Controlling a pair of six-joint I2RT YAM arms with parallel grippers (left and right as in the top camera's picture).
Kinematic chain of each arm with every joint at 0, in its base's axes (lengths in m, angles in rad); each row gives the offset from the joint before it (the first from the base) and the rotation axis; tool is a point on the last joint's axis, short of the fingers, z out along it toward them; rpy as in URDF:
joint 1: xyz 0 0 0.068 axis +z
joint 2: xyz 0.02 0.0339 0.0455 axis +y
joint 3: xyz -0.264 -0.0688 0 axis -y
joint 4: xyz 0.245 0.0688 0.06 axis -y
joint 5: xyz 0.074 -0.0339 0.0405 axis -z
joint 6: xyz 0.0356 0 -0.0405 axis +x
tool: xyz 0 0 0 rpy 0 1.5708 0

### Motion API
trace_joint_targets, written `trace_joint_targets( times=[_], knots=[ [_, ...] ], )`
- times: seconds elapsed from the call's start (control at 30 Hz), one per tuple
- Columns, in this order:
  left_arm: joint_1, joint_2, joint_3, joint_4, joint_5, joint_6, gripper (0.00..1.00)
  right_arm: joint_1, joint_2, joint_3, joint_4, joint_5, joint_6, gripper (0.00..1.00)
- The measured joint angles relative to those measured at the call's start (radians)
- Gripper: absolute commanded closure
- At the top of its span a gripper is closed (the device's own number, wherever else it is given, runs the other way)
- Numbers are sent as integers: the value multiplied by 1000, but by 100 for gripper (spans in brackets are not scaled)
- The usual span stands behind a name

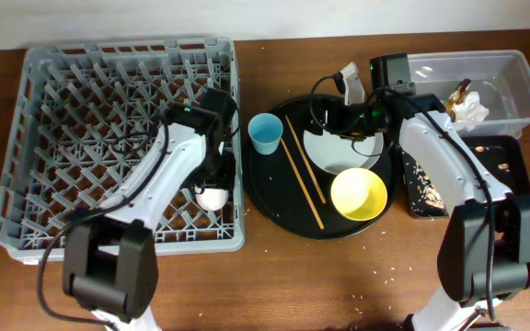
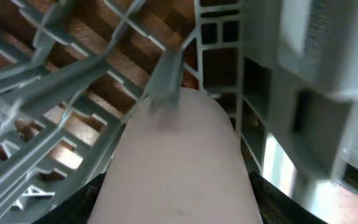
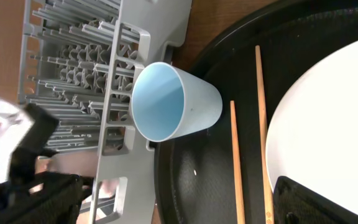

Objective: Sort waste into correct bins and load items into the dishwasher rack
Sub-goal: 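Place the pink cup upside down in the rack with the left gripper, then grasp the blue cup with the right gripper and lift it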

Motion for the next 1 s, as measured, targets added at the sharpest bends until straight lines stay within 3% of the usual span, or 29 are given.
trace_joint_targets(
  times=[0.03, 0.1, 0.37, 0.47, 0.53, 0.67, 0.83, 1.0],
  knots=[
    [0, 13, 0, 3, -3, 0, 25, 0, 0, 0, 0, 0, 0, 1],
    [0, 31, 0, 7, -6, -7, 18, 0, 0, 0, -2, 0, 0, 1],
    [1, 40, 39, -31, -19, -15, 15, 2, 0, 0, 3, 7, 24, 14],
    [3, 49, 192, -84, -19, -14, 2, 18, 2, 14, 6, 81, 74, 15],
    [26, 47, 379, -102, -19, -15, 1, 87, 5, 67, -2, 219, 132, 20],
    [76, 45, 480, -100, -19, -15, 1, 212, 5, 100, 0, 442, 226, 28],
    [126, 45, 485, -91, -19, -14, 1, 294, 87, 102, 32, 582, 307, 43],
    [160, 45, 485, -91, -19, -15, 1, 294, 165, 102, 57, 599, 349, 46]
  ],
)
